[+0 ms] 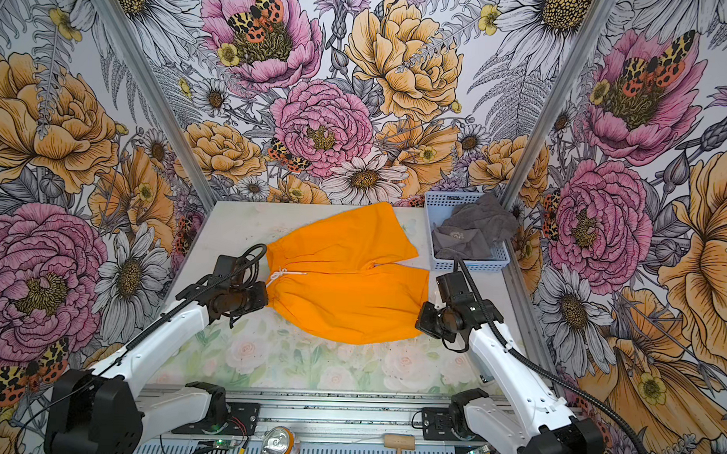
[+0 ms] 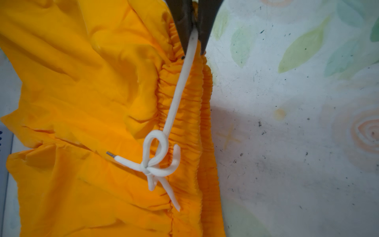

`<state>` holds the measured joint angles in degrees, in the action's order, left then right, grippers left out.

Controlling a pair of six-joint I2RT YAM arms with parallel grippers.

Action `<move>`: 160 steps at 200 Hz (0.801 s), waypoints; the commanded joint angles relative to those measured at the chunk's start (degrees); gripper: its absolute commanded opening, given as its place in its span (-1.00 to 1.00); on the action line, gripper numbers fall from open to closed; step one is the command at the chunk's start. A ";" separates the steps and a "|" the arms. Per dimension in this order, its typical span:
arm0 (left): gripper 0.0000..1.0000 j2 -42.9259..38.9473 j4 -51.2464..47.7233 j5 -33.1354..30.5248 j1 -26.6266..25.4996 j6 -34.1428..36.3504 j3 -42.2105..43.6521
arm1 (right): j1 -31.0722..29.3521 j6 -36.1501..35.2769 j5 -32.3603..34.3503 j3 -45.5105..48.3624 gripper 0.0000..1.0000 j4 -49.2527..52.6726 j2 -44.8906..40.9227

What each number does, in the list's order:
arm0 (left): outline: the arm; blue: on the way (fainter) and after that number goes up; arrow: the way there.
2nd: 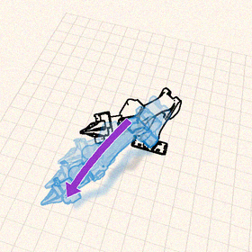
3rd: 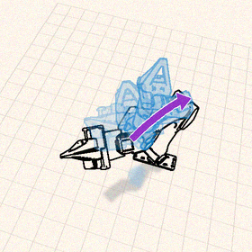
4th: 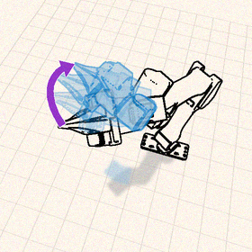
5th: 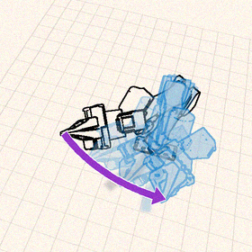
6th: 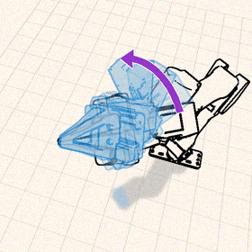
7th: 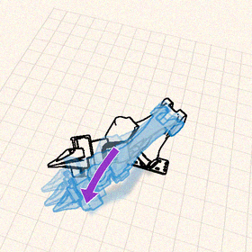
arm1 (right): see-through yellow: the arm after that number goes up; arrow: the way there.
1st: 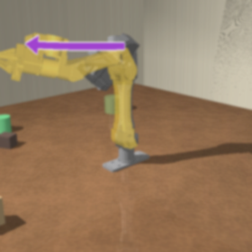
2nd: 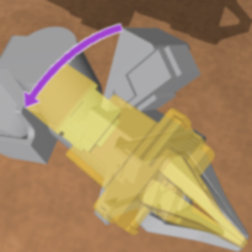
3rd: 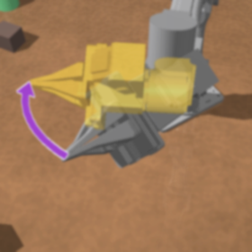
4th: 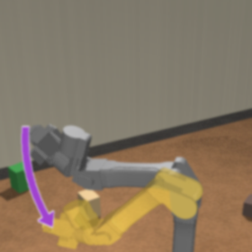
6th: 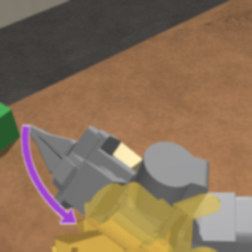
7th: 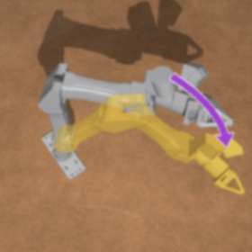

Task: Fold and stack the mixed laundry pile

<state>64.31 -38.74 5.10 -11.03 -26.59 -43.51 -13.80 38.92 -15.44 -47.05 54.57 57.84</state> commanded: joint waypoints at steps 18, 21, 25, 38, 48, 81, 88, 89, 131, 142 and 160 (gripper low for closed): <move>-1.00 -7.53 -8.95 -0.16 -0.44 -4.07 -1.78 | 2.17 -3.11 2.08 -7.78 -1.00 8.82 -2.33; -1.00 -8.06 -9.41 0.01 -0.50 -4.35 -1.86 | 2.48 -3.31 2.13 -8.16 -1.00 9.27 -2.55; -1.00 -8.85 -10.15 0.02 -0.60 -4.59 -1.97 | 2.77 -3.44 2.16 -8.98 -1.00 9.90 -2.70; -1.00 -11.22 -12.59 0.08 -0.83 -5.41 -2.38 | 3.45 -4.10 2.59 -11.40 -1.00 11.90 -3.62; -1.00 -12.91 -14.58 0.05 -1.07 -5.94 -2.75 | 3.85 -4.33 2.85 -13.18 -1.00 13.41 -4.14; -1.00 -17.37 -19.61 0.10 -3.07 -8.64 -3.87 | 4.18 -5.05 3.92 -19.32 -1.00 17.91 -5.45; -1.00 -18.16 -20.25 0.08 -3.84 -9.51 -3.78 | 4.14 -5.16 4.24 -20.65 -1.00 18.79 -5.63; -1.00 -18.30 -20.29 0.08 -4.01 -9.66 -3.78 | 4.14 -5.16 4.31 -20.81 -1.00 18.85 -5.63; -1.00 -22.74 -22.97 -1.61 -10.91 -16.57 -2.40 | 4.17 -5.76 4.52 -29.19 -1.00 22.69 -5.17; -1.00 -23.70 -23.75 -2.06 -12.37 -18.12 -2.48 | 4.17 -6.27 4.61 -32.19 -1.00 22.87 -3.70; -1.00 -25.21 -24.53 -2.14 -13.73 -19.85 -2.52 | 4.11 -8.56 5.60 -37.26 -1.00 22.70 0.39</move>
<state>41.19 -61.12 4.99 -23.05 -41.71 -46.00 -10.04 33.65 -12.01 -77.93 76.60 54.19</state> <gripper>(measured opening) 0.063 0.045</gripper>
